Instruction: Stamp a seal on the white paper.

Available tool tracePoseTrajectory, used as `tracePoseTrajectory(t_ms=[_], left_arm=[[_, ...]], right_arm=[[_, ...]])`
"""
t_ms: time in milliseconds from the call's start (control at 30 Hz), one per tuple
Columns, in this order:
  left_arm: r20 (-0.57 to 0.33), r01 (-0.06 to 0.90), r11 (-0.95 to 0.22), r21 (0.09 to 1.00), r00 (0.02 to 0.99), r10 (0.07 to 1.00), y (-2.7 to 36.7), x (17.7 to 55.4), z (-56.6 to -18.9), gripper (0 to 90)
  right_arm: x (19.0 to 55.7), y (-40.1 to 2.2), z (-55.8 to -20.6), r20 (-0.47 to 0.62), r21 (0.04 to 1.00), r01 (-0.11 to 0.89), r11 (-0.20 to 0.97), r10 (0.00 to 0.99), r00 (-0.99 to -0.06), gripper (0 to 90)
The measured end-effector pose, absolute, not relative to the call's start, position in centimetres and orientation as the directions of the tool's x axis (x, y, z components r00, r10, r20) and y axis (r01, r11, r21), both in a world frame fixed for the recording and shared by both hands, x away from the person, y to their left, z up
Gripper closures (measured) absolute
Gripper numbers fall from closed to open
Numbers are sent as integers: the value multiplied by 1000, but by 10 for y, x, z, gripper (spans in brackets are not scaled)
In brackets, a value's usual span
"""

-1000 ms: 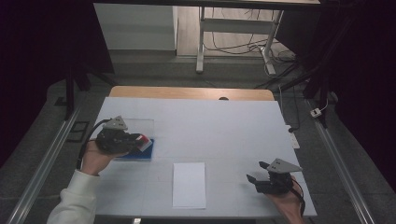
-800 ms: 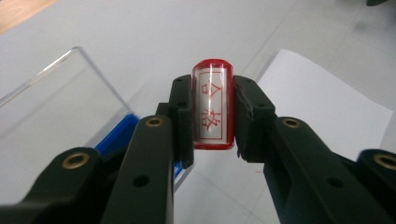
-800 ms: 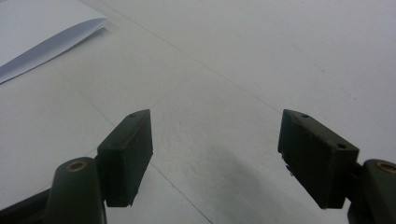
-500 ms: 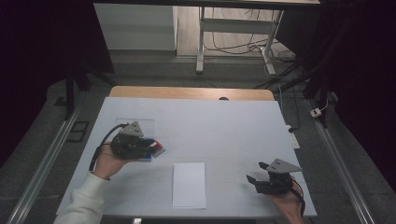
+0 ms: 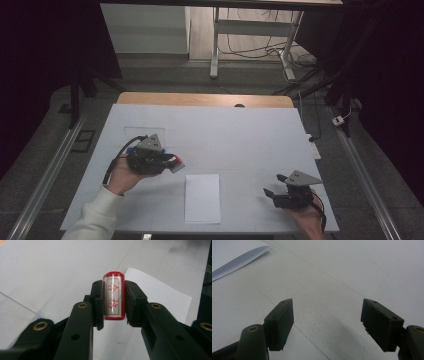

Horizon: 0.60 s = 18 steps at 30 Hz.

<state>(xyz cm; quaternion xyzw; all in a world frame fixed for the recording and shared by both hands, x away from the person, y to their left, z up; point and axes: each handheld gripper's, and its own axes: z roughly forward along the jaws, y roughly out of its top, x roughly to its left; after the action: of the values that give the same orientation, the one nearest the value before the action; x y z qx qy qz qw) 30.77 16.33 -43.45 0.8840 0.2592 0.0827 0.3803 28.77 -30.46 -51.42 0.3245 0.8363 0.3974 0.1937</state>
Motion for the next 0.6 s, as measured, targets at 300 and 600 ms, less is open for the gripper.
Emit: tracePoseTrajectory(t_ms=[300, 600], left_arm=[[-39, 360, -586, 726, 872, 487, 151, 301, -430, 707], [-45, 337, -620, 708, 898, 437, 135, 297, -435, 706]], right_arm=[[288, -305, -514, -66, 791, 388, 473, 696, -715, 260], [288, -304, -515, -67, 790, 387, 475, 695, -716, 261]])
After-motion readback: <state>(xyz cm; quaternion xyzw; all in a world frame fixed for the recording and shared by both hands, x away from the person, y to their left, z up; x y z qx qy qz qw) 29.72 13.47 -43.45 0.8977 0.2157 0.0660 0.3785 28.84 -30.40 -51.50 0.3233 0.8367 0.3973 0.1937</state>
